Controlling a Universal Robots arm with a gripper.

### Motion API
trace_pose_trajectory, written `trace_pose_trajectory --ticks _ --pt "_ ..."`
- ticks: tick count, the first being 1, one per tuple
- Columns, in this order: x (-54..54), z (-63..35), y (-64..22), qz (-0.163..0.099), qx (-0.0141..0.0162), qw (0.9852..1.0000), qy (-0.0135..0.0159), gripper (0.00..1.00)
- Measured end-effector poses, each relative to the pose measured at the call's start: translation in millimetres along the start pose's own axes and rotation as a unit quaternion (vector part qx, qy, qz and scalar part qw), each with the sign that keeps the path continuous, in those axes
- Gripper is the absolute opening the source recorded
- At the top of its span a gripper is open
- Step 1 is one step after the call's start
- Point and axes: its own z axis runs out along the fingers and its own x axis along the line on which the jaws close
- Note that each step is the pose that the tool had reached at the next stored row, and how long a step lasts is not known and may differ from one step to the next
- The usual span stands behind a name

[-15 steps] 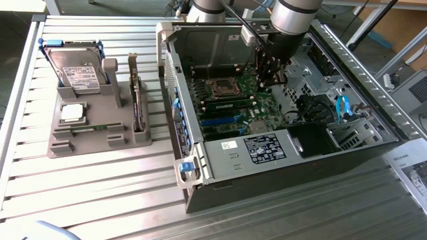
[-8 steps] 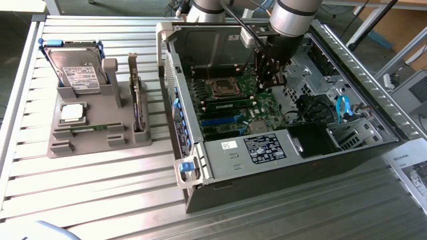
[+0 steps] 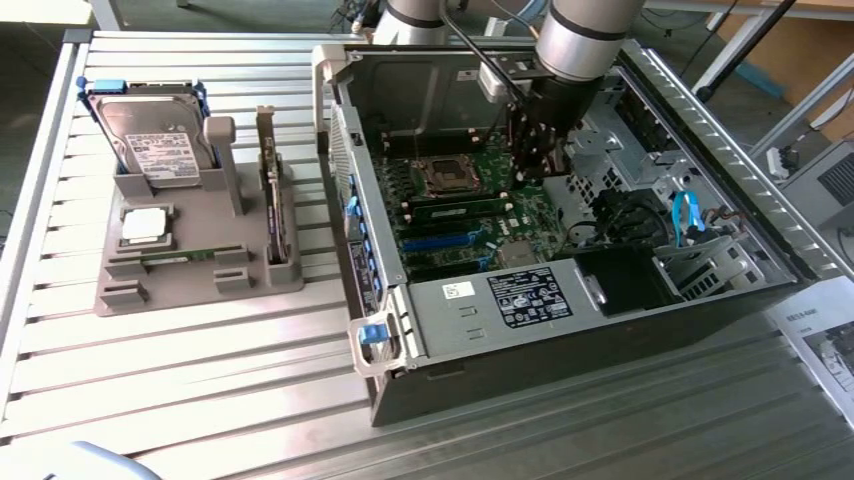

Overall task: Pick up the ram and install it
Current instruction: 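Press down the ram until it locks into place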

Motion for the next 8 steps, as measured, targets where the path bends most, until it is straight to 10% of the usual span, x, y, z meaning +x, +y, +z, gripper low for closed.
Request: trace_pose_trajectory --ticks 8 --pt "-0.2 6.7 0.2 0.0 -0.0003 1.0 0.0 0.1"
